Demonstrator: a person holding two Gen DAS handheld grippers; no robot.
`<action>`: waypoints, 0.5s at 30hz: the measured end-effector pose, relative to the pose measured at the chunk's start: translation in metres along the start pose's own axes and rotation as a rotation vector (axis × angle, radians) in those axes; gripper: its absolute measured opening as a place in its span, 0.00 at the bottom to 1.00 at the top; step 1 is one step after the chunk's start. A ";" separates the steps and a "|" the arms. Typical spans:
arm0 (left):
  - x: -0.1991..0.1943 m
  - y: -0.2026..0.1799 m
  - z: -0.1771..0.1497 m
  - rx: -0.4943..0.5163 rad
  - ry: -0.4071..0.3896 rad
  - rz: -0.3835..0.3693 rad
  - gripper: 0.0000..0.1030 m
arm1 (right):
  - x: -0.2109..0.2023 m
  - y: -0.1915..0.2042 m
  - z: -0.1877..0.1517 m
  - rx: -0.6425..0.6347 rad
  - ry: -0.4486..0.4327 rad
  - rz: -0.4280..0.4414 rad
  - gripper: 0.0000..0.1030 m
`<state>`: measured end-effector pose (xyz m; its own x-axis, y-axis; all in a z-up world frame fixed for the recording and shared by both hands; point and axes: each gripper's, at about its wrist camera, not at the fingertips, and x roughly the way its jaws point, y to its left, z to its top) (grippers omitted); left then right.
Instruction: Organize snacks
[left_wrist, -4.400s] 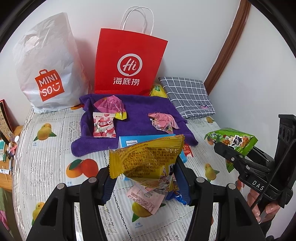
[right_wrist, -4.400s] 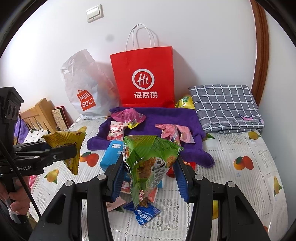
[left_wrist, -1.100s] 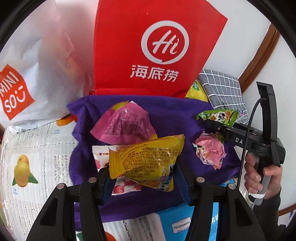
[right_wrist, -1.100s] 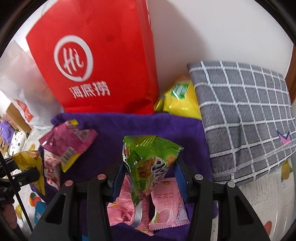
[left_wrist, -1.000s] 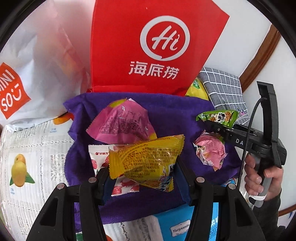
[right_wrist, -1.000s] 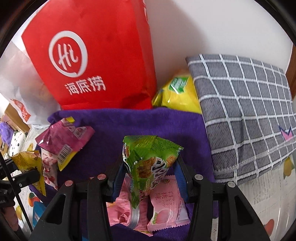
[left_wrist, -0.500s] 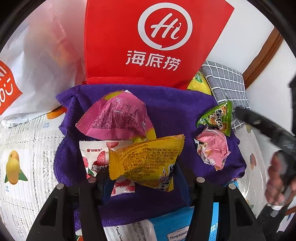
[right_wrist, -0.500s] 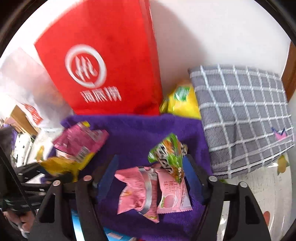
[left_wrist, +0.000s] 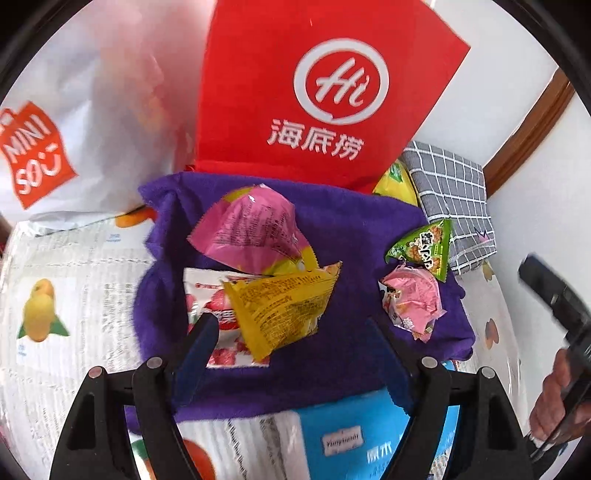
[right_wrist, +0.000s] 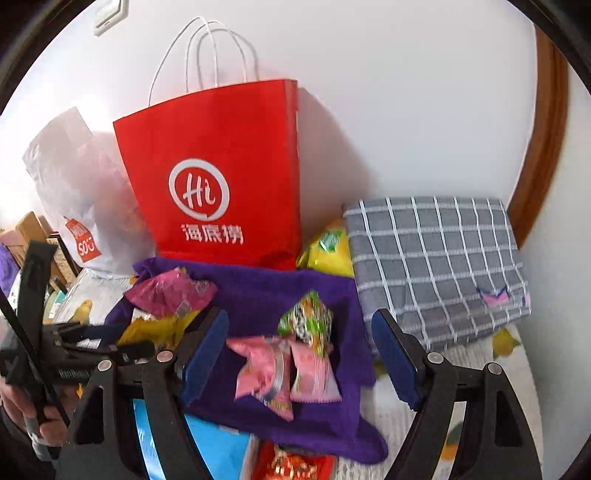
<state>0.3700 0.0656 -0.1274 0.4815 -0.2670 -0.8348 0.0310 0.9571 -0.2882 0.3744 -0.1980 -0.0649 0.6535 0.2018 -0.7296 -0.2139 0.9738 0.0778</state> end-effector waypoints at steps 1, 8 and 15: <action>-0.004 0.001 -0.001 0.000 -0.006 0.010 0.78 | -0.001 -0.003 -0.006 0.008 0.011 0.018 0.77; -0.031 0.008 -0.014 -0.012 -0.019 0.015 0.78 | 0.003 -0.016 -0.068 0.002 0.105 0.002 0.66; -0.041 0.006 -0.032 -0.008 -0.003 0.012 0.78 | 0.022 -0.029 -0.114 0.061 0.218 0.009 0.62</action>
<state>0.3229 0.0783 -0.1100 0.4846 -0.2553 -0.8366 0.0184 0.9592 -0.2820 0.3120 -0.2336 -0.1606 0.4780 0.1892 -0.8577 -0.1704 0.9779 0.1207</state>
